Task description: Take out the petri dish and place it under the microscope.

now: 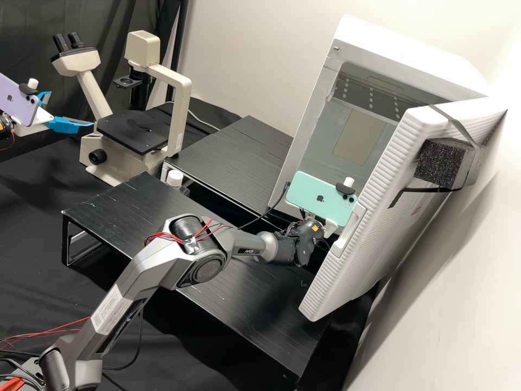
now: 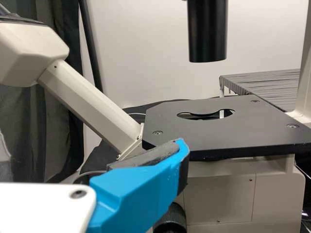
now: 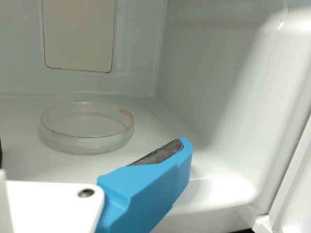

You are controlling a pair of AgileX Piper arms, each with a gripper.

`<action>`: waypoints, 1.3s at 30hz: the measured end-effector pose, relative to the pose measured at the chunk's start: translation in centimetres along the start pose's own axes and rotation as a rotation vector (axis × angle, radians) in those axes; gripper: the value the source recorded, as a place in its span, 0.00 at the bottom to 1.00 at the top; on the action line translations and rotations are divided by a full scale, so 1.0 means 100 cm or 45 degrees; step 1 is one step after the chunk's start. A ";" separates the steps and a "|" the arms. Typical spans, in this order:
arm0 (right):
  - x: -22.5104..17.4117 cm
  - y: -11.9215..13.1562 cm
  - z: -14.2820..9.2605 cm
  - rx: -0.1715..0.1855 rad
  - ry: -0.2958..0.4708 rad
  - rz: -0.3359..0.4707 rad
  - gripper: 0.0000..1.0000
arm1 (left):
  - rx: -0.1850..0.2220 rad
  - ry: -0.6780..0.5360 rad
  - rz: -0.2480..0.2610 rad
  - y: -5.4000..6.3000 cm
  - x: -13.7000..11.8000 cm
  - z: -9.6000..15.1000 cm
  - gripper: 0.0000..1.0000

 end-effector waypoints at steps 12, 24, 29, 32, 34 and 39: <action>0.009 0.001 -0.002 -0.013 -0.035 0.000 1.00 | 0.000 0.000 0.000 0.000 0.000 0.000 1.00; 0.012 -0.009 -0.001 -0.006 -0.037 -0.026 0.00 | 0.000 0.000 0.000 0.000 0.000 0.000 1.00; 0.013 -0.011 -0.002 -0.016 -0.032 -0.035 0.00 | 0.000 0.000 0.000 0.000 0.000 0.000 1.00; 0.013 -0.011 -0.003 -0.022 -0.030 -0.039 0.00 | 0.000 0.000 0.000 0.000 0.000 0.000 1.00; 0.013 -0.011 -0.003 -0.022 -0.029 -0.040 0.00 | 0.000 0.000 0.000 0.000 0.000 0.000 1.00; 0.014 -0.012 -0.004 -0.022 -0.026 -0.042 0.00 | 0.000 0.000 0.000 0.000 0.000 0.000 1.00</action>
